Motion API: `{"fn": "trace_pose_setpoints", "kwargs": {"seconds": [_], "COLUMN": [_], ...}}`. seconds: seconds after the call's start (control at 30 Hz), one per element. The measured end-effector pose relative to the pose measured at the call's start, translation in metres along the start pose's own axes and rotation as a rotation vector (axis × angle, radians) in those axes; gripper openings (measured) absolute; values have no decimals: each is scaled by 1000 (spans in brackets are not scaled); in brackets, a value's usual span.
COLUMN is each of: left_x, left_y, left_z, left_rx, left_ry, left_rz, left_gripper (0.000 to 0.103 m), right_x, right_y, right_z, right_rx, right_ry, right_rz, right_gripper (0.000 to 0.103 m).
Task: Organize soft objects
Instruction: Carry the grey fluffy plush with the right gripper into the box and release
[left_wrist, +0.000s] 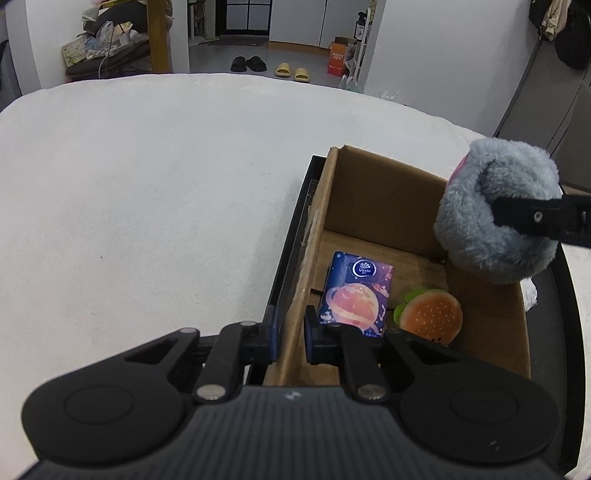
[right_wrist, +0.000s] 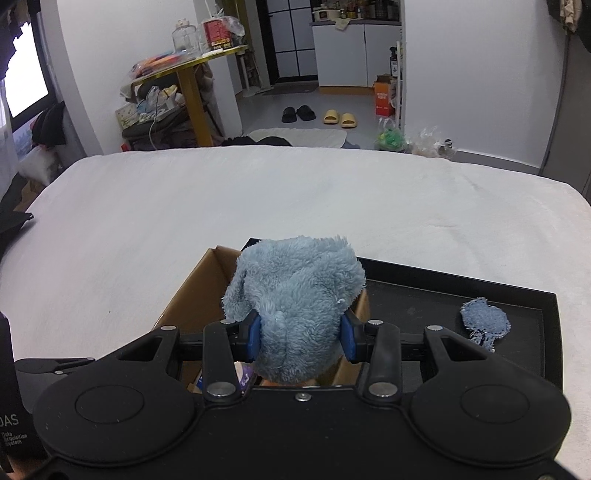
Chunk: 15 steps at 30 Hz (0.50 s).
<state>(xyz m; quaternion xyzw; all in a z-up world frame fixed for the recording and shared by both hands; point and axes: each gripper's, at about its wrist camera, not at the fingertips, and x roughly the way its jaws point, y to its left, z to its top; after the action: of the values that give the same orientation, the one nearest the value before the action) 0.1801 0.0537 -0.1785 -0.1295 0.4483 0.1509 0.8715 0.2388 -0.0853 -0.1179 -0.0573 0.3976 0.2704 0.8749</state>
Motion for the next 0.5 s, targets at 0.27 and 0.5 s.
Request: {"fn": "trace_pose_setpoints", "kwargs": {"seconds": [0.27,0.5], "left_x": [-1,-1], "left_y": [8,11], "left_z": [-1,-3], "left_rx": [-12,-18], "left_ry": [-6,3], "left_rz": [-25,-35], "left_gripper": [13,13], "right_x": [16,14], "right_y": [8,8], "right_z": [1,1], "right_rx": [9,9], "right_ry": [21,33], "right_rz": [36,36], "right_gripper": [47,71]}}
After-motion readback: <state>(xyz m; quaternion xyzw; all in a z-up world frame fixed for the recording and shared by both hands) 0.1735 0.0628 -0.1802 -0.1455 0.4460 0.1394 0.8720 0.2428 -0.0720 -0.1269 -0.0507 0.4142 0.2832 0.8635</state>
